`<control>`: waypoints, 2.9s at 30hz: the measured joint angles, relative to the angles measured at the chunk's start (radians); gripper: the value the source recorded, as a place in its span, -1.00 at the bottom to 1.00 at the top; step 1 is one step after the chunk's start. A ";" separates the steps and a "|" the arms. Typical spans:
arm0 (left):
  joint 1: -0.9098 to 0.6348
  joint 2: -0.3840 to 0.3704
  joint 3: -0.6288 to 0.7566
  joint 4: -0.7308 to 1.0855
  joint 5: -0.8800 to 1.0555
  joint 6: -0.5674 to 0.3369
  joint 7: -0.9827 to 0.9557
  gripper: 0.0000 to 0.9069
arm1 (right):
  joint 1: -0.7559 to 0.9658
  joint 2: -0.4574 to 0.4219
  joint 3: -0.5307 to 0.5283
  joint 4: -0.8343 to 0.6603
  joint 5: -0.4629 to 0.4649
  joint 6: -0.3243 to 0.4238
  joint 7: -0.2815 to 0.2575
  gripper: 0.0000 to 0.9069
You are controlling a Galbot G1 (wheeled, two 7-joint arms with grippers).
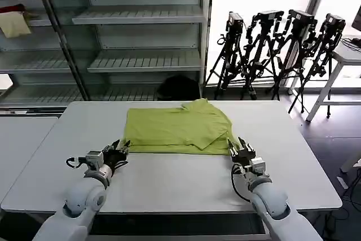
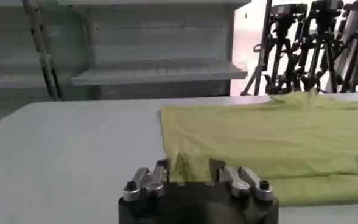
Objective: Fold and organize the clothes.
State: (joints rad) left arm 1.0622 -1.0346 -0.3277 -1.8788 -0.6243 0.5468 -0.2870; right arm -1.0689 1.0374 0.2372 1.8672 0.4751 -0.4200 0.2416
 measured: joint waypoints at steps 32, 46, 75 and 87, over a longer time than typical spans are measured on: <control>-0.007 -0.005 -0.013 0.049 -0.121 0.030 0.027 -0.91 | 0.038 0.016 0.010 -0.008 0.275 -0.130 0.016 -0.76; 0.002 0.001 0.000 0.077 -0.116 0.027 0.052 -1.00 | 0.045 0.002 0.010 -0.003 0.286 -0.152 0.026 -1.00; 0.155 0.110 -0.065 -0.138 -0.123 0.032 -0.006 -1.00 | -0.130 -0.171 0.066 0.259 0.327 -0.159 0.028 -1.00; 0.402 0.099 -0.113 -0.349 -0.082 0.031 -0.110 -0.67 | -0.319 -0.246 0.117 0.416 0.323 -0.160 0.041 -1.00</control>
State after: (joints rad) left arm 1.4639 -0.9354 -0.4404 -2.2277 -0.7067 0.5774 -0.3966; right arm -1.3876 0.7919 0.3540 2.2829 0.7983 -0.5797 0.2823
